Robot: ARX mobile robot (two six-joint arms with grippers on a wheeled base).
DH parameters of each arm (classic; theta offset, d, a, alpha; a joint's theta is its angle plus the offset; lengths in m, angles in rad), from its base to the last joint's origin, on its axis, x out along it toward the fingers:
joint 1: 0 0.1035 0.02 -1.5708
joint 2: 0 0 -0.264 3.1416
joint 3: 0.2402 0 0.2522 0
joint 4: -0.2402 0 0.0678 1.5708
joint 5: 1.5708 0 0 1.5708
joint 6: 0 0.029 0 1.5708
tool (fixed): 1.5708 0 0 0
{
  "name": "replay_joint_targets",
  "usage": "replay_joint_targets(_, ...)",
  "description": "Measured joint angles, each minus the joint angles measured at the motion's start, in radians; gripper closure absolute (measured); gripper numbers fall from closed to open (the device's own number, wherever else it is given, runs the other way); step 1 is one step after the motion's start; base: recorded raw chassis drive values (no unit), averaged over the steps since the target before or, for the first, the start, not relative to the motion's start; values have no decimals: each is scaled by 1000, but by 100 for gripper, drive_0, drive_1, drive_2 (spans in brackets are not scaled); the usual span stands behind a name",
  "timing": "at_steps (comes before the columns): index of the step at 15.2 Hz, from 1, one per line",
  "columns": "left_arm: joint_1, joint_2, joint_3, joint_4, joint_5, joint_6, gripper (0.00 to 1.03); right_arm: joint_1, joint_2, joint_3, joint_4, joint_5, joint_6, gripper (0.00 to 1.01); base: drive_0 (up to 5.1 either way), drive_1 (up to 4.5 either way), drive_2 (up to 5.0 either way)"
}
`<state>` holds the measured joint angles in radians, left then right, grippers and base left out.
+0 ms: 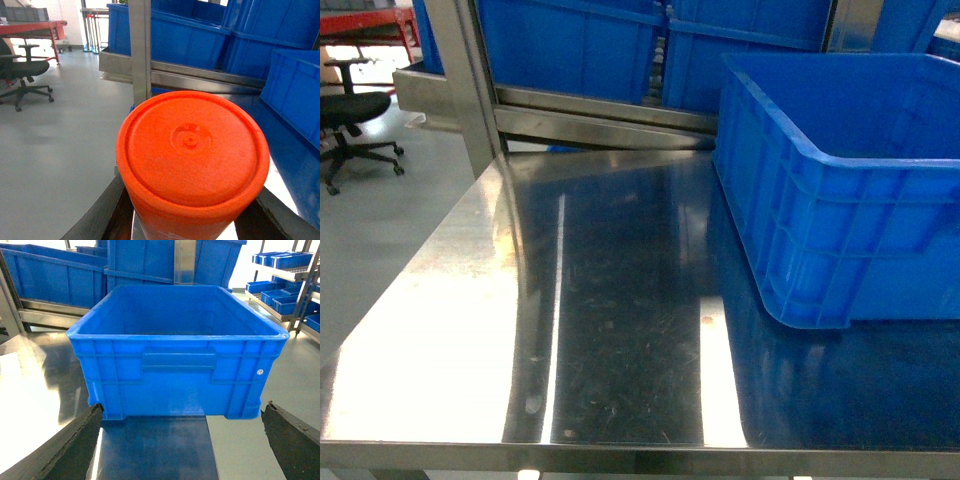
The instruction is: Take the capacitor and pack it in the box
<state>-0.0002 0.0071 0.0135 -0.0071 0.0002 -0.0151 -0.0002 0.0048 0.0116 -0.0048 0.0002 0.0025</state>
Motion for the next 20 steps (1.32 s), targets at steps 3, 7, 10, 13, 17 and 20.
replay_joint_targets(3, 0, 0, 0, 0, -1, 0, 59, 0, 0, 0, 0, 0, 0, 3, 0, 0, 0)
replay_joint_targets(7, 0, 0, 0, 0, -1, 0, 59, 0, 0, 0, 0, 0, 0, 3, 0, 0, 0)
replay_joint_targets(10, 0, 0, 0, 0, 0, 0, 59, 0, 0, 0, 0, 0, 0, 3, 0, 0, 0)
replay_joint_targets(13, 0, 0, 0, 4, -1, 0, 59, 0, 0, 0, 2, 0, 0, 3, 0, 0, 0)
replay_joint_targets(17, 0, 0, 0, 3, 0, 1, 59, 0, 0, 0, 0, 0, 0, 3, 0, 0, 0)
replay_joint_targets(20, 0, 0, 0, 1, 0, 3, 59, 0, 0, 0, 0, 0, 1, 3, 0, 0, 0)
